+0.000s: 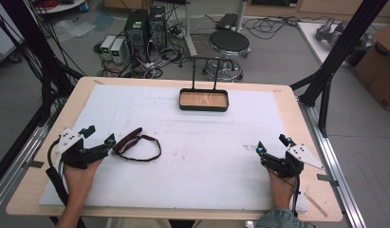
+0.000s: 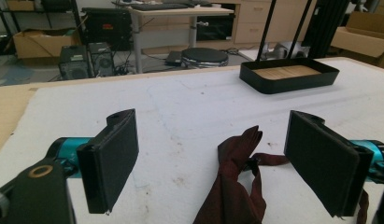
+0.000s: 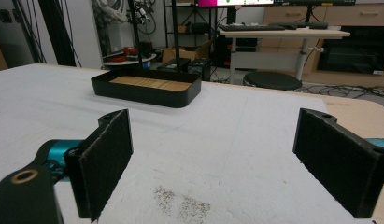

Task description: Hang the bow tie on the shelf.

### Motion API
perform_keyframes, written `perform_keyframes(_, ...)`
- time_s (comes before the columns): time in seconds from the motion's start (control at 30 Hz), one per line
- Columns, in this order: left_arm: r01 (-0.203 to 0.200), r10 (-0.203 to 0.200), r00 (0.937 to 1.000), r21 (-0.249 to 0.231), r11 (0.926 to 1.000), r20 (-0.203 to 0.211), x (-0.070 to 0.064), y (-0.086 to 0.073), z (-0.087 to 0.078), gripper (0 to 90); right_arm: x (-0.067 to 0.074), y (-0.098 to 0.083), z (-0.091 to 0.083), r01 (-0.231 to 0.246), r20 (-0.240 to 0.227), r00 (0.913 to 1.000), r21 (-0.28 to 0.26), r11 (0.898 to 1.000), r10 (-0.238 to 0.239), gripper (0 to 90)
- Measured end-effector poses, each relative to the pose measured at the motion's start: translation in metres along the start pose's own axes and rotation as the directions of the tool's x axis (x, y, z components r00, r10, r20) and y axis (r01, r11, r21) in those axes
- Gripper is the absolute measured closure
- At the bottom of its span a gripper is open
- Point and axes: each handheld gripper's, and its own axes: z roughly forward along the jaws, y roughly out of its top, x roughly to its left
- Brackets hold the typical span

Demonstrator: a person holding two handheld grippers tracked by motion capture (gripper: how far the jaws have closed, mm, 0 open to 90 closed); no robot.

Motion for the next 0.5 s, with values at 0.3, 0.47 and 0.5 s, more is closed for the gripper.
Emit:
perform_keyframes(0.3,-0.001,-0.003,0.9987,0.066,0.9978,0.051,0.001,-0.004,0.021,19.1,0.000,0.000,0.000,-0.002,-0.001,1.0000,0.003,1.000,0.002,10.9)
perform_keyframes(0.47,0.002,-0.008,0.9979,0.098,0.9951,0.064,0.003,-0.003,0.034,20.4,0.000,0.000,0.000,-0.004,-0.003,1.0000,0.002,1.000,0.004,10.9)
perform_keyframes(0.5,0.005,-0.012,0.9977,0.105,0.9944,0.067,0.003,-0.003,0.036,20.8,0.000,0.000,0.000,0.001,-0.002,1.0000,0.001,1.000,-0.001,10.9)
